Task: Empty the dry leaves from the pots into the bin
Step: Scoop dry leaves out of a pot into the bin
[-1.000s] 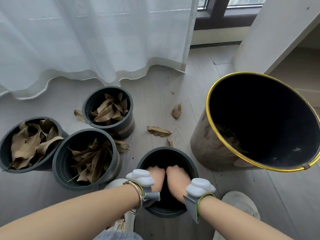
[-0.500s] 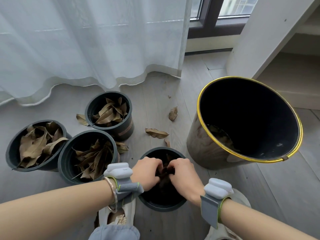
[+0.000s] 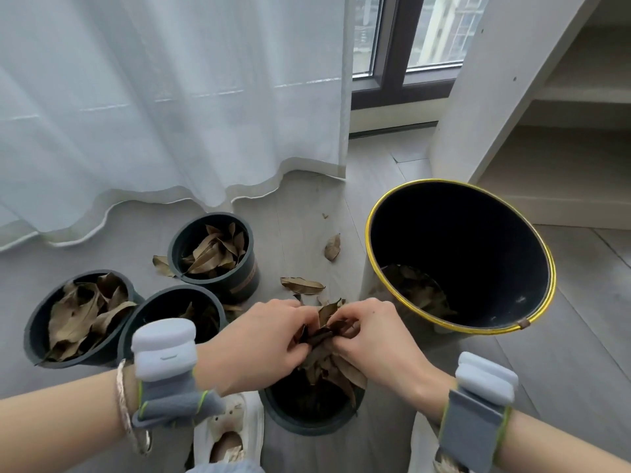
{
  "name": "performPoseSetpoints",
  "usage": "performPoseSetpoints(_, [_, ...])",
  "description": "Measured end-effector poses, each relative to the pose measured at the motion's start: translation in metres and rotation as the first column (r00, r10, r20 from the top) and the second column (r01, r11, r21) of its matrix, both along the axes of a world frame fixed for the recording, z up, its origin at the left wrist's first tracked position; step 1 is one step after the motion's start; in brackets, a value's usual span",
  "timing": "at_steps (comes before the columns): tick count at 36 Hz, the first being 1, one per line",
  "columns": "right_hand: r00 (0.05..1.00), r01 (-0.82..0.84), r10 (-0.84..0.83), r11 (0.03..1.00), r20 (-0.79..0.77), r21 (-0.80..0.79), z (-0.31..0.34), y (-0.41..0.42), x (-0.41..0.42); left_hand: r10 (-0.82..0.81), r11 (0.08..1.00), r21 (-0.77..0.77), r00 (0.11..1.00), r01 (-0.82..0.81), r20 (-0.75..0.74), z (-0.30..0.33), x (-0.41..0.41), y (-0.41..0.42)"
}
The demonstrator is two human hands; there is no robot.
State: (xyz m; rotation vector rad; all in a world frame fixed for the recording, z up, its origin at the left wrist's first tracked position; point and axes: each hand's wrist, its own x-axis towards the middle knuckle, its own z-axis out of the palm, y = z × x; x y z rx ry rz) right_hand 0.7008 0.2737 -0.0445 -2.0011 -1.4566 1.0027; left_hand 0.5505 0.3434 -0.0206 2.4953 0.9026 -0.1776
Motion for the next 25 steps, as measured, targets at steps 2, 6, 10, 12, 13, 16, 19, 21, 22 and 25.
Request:
performPoseSetpoints(2, [1.000, -0.017, 0.017, 1.000, -0.026, -0.017, 0.001, -0.001, 0.001, -0.007, 1.000, -0.003, 0.999, 0.006, -0.033, 0.002, 0.002, 0.000])
performPoseSetpoints(6, [0.996, -0.046, 0.041, 0.997, -0.083, -0.063, -0.007, 0.000, -0.001, -0.006, 1.000, -0.008, 0.988, 0.005, -0.151, -0.004, 0.003, -0.001])
performPoseSetpoints(10, [0.992, -0.043, 0.032, 0.995, -0.119, -0.090, -0.018, -0.001, -0.005, 0.011, 1.000, 0.016, 0.970, -0.008, -0.243, -0.014, 0.005, -0.004])
performPoseSetpoints(12, [0.990, -0.029, 0.015, 0.995, -0.144, -0.095, -0.022, -0.001, -0.006, 0.013, 0.999, 0.037, 0.964, -0.004, -0.267, -0.018, 0.006, -0.006])
performPoseSetpoints(13, [0.988, -0.022, 0.006, 0.995, -0.155, -0.100, -0.024, -0.002, -0.007, 0.017, 0.999, 0.049, 0.962, -0.004, -0.273, -0.020, 0.005, -0.007])
performPoseSetpoints(16, [0.983, -0.007, -0.014, 0.993, -0.182, -0.114, -0.025, -0.001, -0.007, 0.027, 0.997, 0.077, 0.960, -0.006, -0.278, -0.019, 0.004, -0.008])
performPoseSetpoints(19, [0.973, -0.003, -0.025, 0.992, -0.229, -0.123, -0.022, -0.002, -0.006, 0.027, 0.997, 0.078, 0.963, -0.006, -0.269, -0.012, 0.002, -0.009])
performPoseSetpoints(21, [0.964, -0.003, -0.029, 0.993, -0.264, -0.120, -0.017, -0.001, -0.005, 0.020, 0.994, 0.113, 0.968, 0.009, -0.252, -0.005, 0.001, -0.009])
performPoseSetpoints(22, [0.960, -0.008, -0.025, 0.993, -0.280, -0.118, -0.014, -0.001, -0.004, 0.010, 0.990, 0.138, 0.970, 0.024, -0.244, -0.001, 0.000, -0.009])
performPoseSetpoints(25, [0.950, -0.036, 0.000, 0.993, -0.312, -0.108, -0.005, 0.001, -0.002, -0.023, 0.978, 0.195, 0.972, 0.070, -0.234, 0.011, 0.001, -0.008])
